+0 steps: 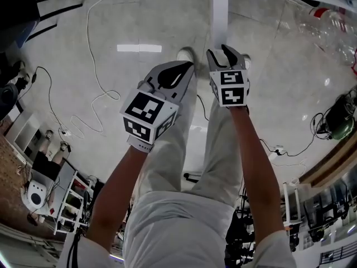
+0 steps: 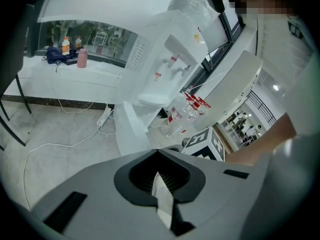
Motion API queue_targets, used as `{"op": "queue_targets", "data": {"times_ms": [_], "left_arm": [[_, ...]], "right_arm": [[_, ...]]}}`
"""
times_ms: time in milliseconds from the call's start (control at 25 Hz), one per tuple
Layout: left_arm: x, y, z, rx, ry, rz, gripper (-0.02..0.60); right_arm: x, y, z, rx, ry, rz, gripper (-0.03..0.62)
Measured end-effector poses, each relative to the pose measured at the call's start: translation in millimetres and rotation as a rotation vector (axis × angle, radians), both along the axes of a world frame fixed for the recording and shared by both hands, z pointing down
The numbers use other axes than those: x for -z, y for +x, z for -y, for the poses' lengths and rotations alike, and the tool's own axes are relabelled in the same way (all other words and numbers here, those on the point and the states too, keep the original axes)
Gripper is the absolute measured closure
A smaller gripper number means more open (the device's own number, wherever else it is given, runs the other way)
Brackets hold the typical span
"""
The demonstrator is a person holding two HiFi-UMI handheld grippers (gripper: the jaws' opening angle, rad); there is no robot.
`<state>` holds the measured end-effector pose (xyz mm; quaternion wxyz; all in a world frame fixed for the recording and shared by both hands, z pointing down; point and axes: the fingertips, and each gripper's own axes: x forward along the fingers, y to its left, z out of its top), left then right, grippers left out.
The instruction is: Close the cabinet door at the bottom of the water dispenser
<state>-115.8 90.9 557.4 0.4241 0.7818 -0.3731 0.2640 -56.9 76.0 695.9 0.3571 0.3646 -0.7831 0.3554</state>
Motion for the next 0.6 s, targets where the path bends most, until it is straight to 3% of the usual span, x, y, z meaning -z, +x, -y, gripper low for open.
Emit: {"op": "queue_targets", "data": {"times_ms": [600], "left_arm": [[4.8,39.8,20.1,-0.077,0.002,0.000,0.575]], "right_arm": [[-1.8,53.3,19.1,-0.068,-0.005,-0.056,0.418]]}}
